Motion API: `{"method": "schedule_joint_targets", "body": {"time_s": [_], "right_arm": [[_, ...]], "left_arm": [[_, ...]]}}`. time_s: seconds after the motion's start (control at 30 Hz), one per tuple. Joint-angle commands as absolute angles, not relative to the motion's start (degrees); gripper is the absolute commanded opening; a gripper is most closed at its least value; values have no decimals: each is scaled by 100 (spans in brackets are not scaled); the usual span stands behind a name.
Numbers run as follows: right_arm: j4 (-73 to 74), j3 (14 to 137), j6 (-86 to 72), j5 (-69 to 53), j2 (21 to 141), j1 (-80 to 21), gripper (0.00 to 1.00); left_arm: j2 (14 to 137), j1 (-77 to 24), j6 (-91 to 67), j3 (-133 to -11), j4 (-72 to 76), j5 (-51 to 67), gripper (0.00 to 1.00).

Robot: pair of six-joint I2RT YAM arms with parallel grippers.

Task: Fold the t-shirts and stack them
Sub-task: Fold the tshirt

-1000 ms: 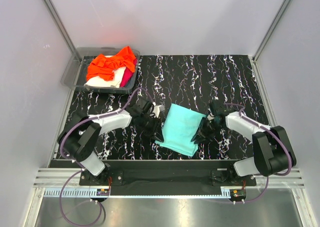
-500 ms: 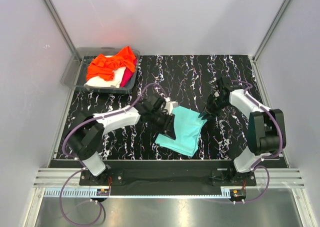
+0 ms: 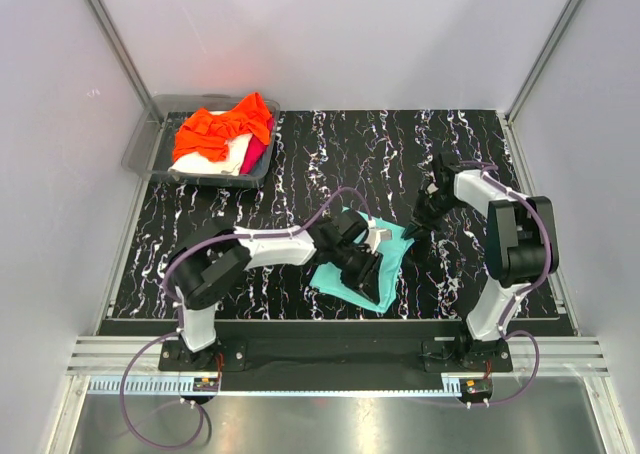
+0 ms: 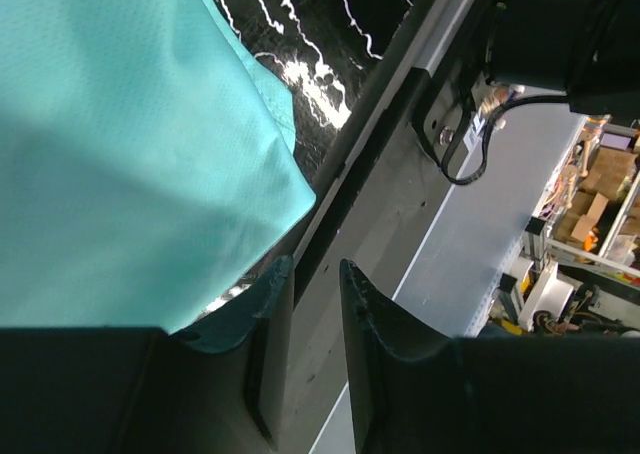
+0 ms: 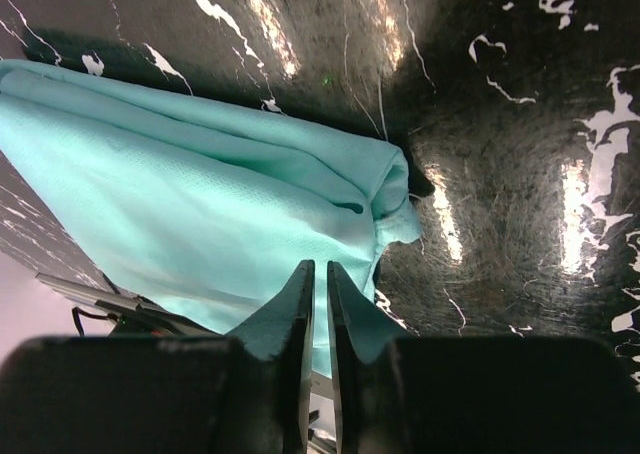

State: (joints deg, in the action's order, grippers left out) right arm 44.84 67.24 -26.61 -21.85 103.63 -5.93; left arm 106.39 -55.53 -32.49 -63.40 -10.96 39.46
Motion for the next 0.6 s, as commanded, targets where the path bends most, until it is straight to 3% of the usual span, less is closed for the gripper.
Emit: {"method": "schedule_joint_targets", "body": {"time_s": [0.0,0.57], "right_arm": [[4474,6987,-2549,-2057,10467,-563,16],[4289,7137,-2619,-2004,11012,-536,16]], "left_arm": [[10845,-5660,-3550,-6486,-458,4025,29],[11530,-5994,-4051,-6425,166,3946,29]]}}
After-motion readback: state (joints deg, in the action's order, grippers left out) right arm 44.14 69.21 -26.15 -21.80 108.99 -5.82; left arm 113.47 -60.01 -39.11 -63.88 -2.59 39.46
